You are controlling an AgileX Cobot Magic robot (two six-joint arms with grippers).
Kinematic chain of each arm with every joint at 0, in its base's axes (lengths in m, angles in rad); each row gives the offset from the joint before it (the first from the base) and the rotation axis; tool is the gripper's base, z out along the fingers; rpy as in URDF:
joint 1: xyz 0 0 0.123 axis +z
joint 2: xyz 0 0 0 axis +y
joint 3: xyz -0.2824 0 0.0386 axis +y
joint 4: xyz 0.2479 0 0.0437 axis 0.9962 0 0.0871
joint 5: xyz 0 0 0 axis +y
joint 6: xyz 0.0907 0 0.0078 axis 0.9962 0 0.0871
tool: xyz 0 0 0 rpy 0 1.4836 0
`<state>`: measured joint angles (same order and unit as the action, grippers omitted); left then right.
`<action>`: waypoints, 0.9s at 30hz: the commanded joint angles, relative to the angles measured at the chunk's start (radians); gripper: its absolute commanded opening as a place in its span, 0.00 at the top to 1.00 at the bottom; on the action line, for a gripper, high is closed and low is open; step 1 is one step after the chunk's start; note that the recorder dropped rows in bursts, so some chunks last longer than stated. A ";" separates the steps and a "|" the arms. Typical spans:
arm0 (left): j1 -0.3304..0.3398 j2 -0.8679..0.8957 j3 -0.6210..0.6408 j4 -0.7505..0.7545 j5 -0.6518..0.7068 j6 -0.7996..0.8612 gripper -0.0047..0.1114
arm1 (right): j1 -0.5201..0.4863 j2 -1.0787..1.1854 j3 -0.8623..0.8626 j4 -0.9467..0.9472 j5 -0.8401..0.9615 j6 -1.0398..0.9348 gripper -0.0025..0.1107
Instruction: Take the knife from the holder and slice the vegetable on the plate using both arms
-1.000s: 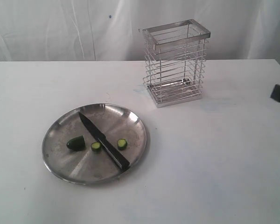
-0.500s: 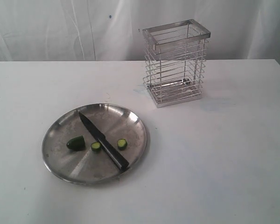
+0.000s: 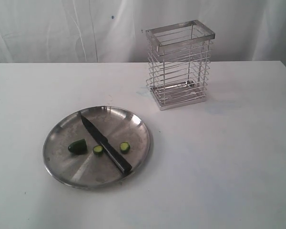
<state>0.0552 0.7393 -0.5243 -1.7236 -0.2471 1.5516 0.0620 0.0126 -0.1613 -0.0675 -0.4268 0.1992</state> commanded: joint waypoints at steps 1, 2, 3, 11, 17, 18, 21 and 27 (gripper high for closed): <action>0.003 -0.011 0.004 -0.021 0.010 -0.008 0.96 | -0.007 -0.013 0.161 0.096 -0.428 -0.120 0.98; 0.003 -0.011 0.004 -0.021 0.007 -0.006 0.96 | -0.007 -0.013 0.161 0.101 -0.357 -0.097 0.98; 0.003 -0.011 0.004 -0.021 0.007 -0.006 0.96 | -0.003 -0.013 0.161 0.103 -0.325 -0.075 0.98; 0.003 -0.011 0.004 -0.021 0.013 -0.006 0.96 | -0.003 -0.013 0.161 0.102 0.061 -0.120 0.98; 0.003 -0.011 0.004 -0.021 0.012 -0.006 0.96 | -0.003 -0.013 0.161 0.095 0.746 -0.134 0.98; 0.003 -0.011 0.004 -0.021 0.016 -0.006 0.96 | -0.003 -0.013 0.161 0.095 0.754 -0.134 0.98; 0.003 -0.011 0.004 -0.021 0.013 -0.006 0.96 | -0.003 -0.013 0.161 0.095 0.756 -0.134 0.98; 0.003 -0.011 0.004 -0.021 0.013 -0.006 0.96 | -0.003 -0.013 0.161 0.097 0.759 -0.134 0.98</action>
<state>0.0556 0.7393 -0.5243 -1.7236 -0.2424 1.5516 0.0600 0.0018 0.0012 0.0313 0.3330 0.0751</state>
